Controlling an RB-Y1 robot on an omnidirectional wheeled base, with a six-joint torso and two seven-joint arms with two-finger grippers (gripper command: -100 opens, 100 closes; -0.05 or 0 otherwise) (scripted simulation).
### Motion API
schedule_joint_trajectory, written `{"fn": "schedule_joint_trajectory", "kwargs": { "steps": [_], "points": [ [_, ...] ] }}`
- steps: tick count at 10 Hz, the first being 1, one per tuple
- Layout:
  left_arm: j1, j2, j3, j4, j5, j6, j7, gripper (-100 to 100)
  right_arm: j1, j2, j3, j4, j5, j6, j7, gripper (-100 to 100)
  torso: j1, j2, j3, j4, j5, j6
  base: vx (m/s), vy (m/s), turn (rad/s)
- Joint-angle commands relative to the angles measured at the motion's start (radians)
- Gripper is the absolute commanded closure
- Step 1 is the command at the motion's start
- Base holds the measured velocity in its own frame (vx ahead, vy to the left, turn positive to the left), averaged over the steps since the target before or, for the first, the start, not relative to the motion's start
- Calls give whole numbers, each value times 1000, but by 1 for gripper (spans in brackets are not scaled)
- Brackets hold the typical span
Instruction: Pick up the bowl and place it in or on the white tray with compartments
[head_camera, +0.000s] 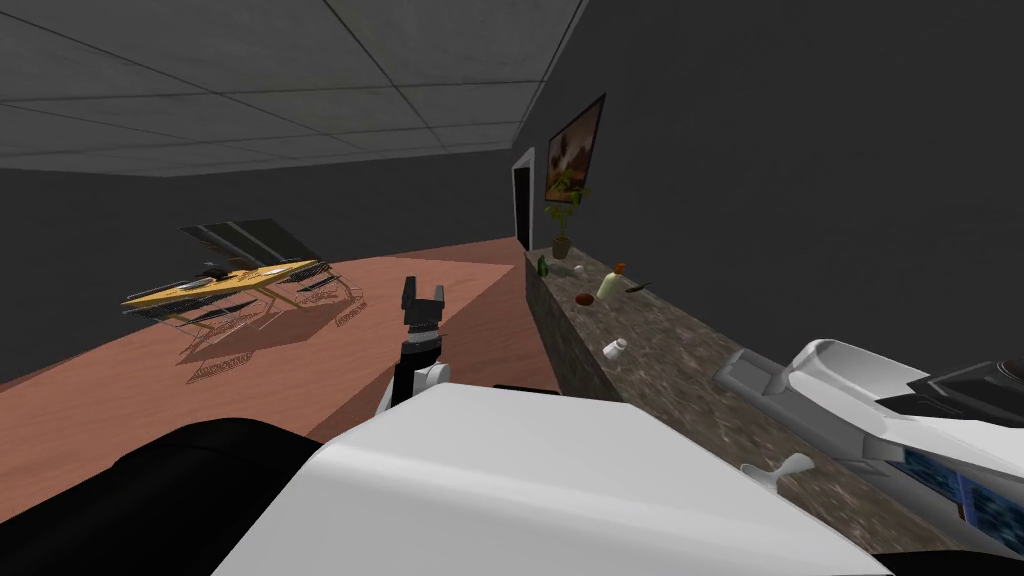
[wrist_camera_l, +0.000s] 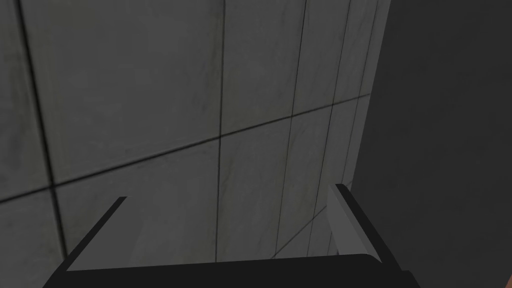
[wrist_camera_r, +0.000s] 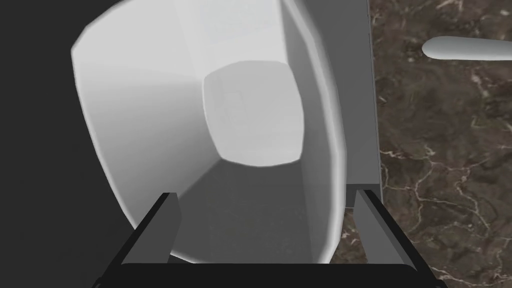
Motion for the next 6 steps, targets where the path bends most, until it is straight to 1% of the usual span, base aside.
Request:
{"fn": "schedule_joint_trajectory", "kwargs": {
  "steps": [1, 6],
  "points": [
    [0, 0, 0, 0, 0, 0, 0, 0, 0, 0, 0, 0, 0, 0, 0, 0, 0, 0, 0, 0, 0, 0, -9, -4, -8],
    [0, 0, 0, 0, 0, 0, 0, 0, 0, 0, 0, 0, 0, 0, 0, 0, 2, -5, -3, -1, 1, 0, 0, 0, 0]
  ]
}}
